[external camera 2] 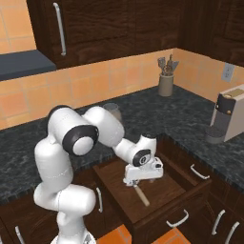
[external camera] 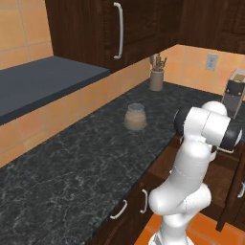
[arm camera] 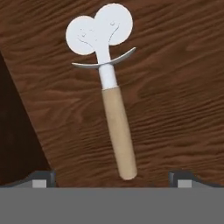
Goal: Pick the pizza cutter from the drawer and place it on the counter.
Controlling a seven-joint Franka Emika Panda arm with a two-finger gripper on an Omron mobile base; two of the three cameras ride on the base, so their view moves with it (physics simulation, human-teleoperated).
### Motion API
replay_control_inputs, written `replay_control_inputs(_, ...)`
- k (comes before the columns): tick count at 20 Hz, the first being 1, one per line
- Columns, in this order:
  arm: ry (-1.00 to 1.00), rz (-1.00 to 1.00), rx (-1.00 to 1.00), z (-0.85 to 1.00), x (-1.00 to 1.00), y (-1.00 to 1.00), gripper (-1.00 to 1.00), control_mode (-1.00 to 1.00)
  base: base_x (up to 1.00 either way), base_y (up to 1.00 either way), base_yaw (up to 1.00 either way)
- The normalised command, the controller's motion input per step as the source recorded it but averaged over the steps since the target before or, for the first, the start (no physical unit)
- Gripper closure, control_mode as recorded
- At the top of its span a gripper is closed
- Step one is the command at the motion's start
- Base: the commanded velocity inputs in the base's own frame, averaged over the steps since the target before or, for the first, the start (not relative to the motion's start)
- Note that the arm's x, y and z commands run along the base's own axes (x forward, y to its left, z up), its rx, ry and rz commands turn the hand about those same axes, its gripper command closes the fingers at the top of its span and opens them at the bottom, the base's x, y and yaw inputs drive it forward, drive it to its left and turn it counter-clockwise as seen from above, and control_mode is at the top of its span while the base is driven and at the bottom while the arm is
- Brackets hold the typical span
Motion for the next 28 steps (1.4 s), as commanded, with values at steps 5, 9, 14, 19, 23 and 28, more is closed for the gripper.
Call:
replay_control_inputs(5, 0.00, 0.00, 0.00, -0.68, 0.01, 0.00, -1.00, -1.00, 0.00, 0.00, 0.00)
replay_control_inputs(9, 0.00, 0.00, 0.00, -0.68, 0.11, 0.00, -1.00, -1.00, 0.00, 0.00, 0.00)
replay_control_inputs(14, 0.00, 0.00, 0.00, -0.59, 0.16, 0.00, -1.00, -1.00, 0.00, 0.00, 0.00)
replay_control_inputs(19, 0.00, 0.00, 0.00, -0.60, 0.07, 0.00, 1.00, -1.00, 0.00, 0.00, 0.00)
replay_control_inputs(23, -0.08, 0.00, 0.00, 0.35, -0.31, -0.14, 1.00, -1.00, 0.00, 0.00, 0.00)
replay_control_inputs(28, -0.11, 0.00, -0.01, 1.00, -0.52, 0.12, 1.00, -1.00, 0.00, 0.00, 0.00)
